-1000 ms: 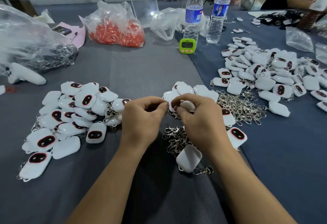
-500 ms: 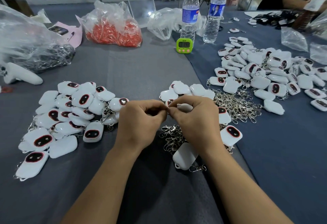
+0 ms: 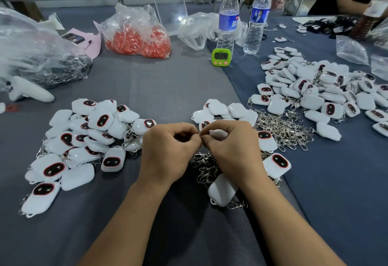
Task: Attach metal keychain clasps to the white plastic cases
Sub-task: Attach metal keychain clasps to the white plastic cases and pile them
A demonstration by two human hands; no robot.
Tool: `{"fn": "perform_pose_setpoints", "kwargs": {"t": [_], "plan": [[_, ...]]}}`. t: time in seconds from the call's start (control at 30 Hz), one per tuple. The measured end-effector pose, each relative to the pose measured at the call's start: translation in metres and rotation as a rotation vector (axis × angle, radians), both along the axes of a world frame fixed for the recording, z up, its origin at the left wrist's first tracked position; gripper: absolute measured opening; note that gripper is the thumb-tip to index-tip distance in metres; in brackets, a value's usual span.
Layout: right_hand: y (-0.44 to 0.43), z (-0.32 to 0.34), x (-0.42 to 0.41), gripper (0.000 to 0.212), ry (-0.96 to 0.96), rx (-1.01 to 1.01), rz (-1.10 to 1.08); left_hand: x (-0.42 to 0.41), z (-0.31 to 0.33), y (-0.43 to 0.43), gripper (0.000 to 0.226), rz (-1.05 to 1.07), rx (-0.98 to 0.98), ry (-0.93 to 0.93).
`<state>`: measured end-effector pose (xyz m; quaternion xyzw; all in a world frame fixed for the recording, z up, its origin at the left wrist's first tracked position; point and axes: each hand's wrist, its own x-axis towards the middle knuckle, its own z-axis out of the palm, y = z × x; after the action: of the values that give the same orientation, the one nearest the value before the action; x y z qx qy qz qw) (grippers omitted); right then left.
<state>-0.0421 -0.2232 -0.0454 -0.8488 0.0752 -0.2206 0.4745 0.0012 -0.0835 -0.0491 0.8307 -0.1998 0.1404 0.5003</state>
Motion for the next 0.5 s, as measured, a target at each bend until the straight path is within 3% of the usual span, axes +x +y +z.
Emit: {"fn": "perform_pose_setpoints", "kwargs": {"t": [0.33, 0.5], "plan": [[-0.0039, -0.0055, 0.0003, 0.029, -0.049, -0.034, 0.016, -0.0026, 0.0019, 0.0024, 0.027, -0.123, -0.015, 0.181], [-0.0040, -0.0044, 0.0012, 0.030, -0.036, -0.015, 0.053, -0.0011, 0.0029, 0.0023, 0.011, -0.136, -0.033, 0.213]]}}
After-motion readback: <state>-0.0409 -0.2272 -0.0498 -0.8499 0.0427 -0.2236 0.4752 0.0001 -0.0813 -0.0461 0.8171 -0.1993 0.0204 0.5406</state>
